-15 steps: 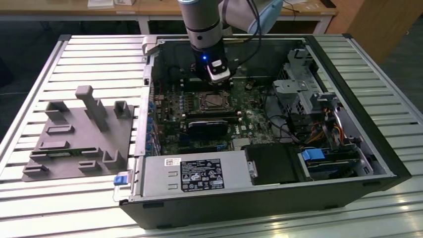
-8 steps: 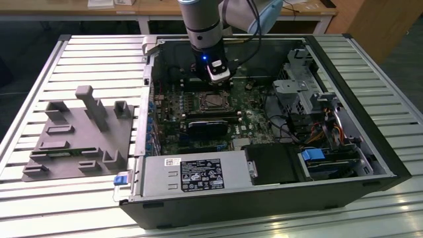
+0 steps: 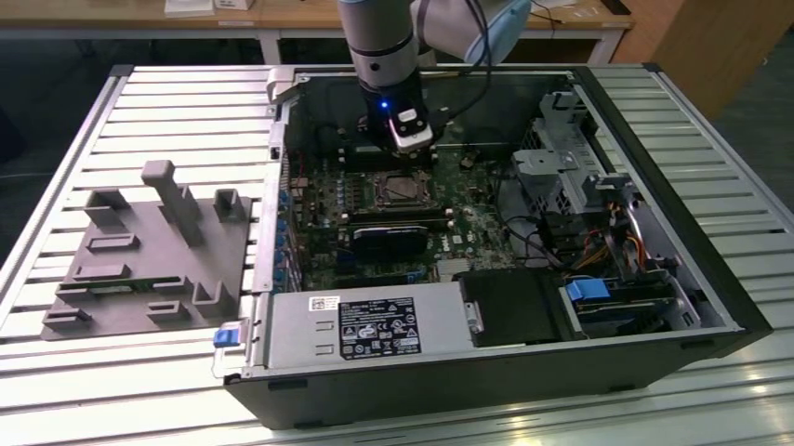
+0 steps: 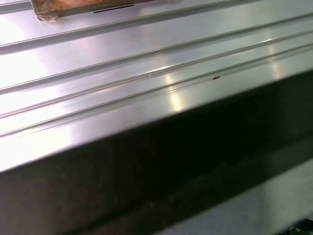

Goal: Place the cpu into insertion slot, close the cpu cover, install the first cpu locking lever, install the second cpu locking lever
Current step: 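Install the first cpu locking lever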

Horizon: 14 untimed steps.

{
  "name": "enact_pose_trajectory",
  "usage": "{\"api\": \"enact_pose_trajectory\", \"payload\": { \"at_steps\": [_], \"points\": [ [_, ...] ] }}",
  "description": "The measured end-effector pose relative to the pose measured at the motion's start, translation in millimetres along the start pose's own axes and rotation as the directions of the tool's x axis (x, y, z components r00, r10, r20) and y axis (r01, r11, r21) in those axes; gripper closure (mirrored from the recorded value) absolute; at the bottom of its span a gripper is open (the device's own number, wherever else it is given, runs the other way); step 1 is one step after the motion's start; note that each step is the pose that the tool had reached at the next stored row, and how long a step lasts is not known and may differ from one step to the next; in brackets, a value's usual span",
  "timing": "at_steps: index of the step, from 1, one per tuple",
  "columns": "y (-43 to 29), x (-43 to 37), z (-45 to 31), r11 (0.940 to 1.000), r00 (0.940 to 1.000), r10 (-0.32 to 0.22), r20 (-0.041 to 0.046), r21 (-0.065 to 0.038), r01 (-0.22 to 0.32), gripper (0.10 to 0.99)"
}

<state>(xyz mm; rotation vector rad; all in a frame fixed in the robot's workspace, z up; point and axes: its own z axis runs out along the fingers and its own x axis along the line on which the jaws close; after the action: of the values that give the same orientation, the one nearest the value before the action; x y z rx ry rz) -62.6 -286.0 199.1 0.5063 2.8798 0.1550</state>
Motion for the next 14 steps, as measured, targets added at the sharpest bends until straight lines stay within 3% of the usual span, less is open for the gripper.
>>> {"api": "enact_pose_trajectory", "payload": {
  "at_steps": [14],
  "points": [
    [2.4,0.4,-2.0,0.9998,0.9998,0.020,0.0028,0.004,-0.020,0.984]
  ]
}}
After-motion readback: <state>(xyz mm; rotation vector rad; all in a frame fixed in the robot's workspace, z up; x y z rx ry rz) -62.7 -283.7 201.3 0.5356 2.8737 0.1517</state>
